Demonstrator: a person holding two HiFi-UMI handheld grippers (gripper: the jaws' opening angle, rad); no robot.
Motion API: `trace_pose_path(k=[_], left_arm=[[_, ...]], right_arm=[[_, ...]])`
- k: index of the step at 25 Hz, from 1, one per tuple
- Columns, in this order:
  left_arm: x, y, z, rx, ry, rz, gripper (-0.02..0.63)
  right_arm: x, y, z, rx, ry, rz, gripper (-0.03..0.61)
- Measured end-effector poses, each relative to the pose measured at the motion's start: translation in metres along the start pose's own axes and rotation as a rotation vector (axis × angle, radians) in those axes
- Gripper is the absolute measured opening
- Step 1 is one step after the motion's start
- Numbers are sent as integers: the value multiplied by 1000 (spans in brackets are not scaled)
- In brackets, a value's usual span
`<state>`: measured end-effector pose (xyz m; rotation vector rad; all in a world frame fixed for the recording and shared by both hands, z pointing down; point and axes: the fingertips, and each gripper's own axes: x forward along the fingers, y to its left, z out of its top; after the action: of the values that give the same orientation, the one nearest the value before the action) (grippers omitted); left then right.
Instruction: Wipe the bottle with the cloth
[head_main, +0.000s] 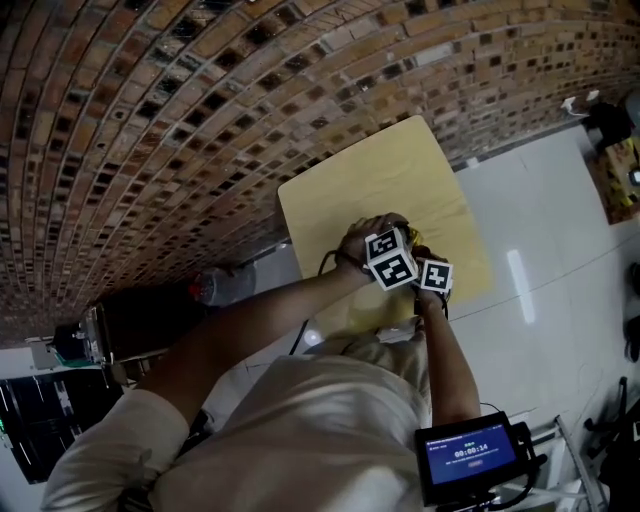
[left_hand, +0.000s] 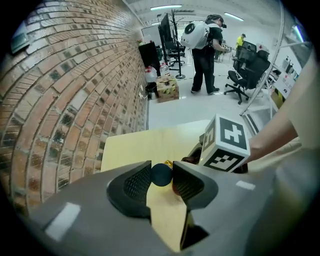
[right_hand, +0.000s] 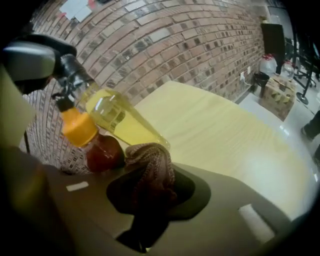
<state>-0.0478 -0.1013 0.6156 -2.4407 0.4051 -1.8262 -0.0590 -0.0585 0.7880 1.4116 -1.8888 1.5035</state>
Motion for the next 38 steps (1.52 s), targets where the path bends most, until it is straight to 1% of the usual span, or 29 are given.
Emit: trace_pose_path(k=[1,2,3,4,7,9,11,12,14,16,17,18,19,21,23,24,25,26,28,30,32,36,38], left_arm=[[-2,0,0,-5,-23,-8,153],[-5,-1,0,-8,-49,-18,172],[-9,-2,-1,-11,-75,-25,227],[-13,-4,-3,-16,-99,-28,268],[-24,-16,-16,-33,-138,-27,330],[-23,-29,-30,-42,-127,-43,344],[-14,-42,-46,-56,-84,-69,348],[-7,-48,-55,-74,-53,-84,348],[10,-54,-68,-141,6,-105,348],[23,-51,-70,-216,23,-100,343],[29,-48,-69,-242,25,-89,326],[34,-44,-68,-255,28,-74,292],[38,-41,-67,-256,29,-55,271],[45,-38,-62,-255,28,-31,268],[48,-38,-59,-263,26,-27,263],[47,-37,-55,-262,16,-24,240],[47,-37,-52,-255,7,-23,183],[47,-38,-51,-245,4,-24,156],[48,-41,-53,-233,7,-29,153],[45,-42,-55,-250,-4,-35,152],[42,-42,-56,-297,-44,-48,152],[36,-37,-54,-447,-180,-90,150],[32,-31,-53,-493,-244,-87,150]], right_arm=[[-6,1,-1,-5,-8,12,78],[-14,2,-2,-9,-21,24,78],[-21,1,-4,-12,-34,35,78],[-28,0,-8,-13,-45,40,78],[-49,-13,-24,4,-58,24,78],[-61,-19,-34,10,-62,15,80],[-71,-20,-42,-5,-63,11,80],[-76,-19,-45,-16,-63,11,80],[-84,-16,-51,-36,-58,14,80],[-89,-14,-56,-47,-51,17,80],[-90,-13,-58,-50,-48,16,80],[-90,-13,-59,-53,-45,14,80],[-91,-13,-59,-55,-44,12,80],[-92,-14,-60,-57,-42,7,80],[-93,-15,-61,-54,-43,2,80],[-93,-16,-60,-51,-45,1,80],[-93,-16,-59,-49,-48,1,80],[-94,-17,-58,-48,-53,0,80],[-95,-18,-56,-46,-60,-4,80],[-95,-19,-55,-41,-65,-6,80],[-96,-18,-55,-33,-74,1,80],[-96,-14,-49,-29,-102,12,80],[-97,-11,-44,-31,-120,20,80]])
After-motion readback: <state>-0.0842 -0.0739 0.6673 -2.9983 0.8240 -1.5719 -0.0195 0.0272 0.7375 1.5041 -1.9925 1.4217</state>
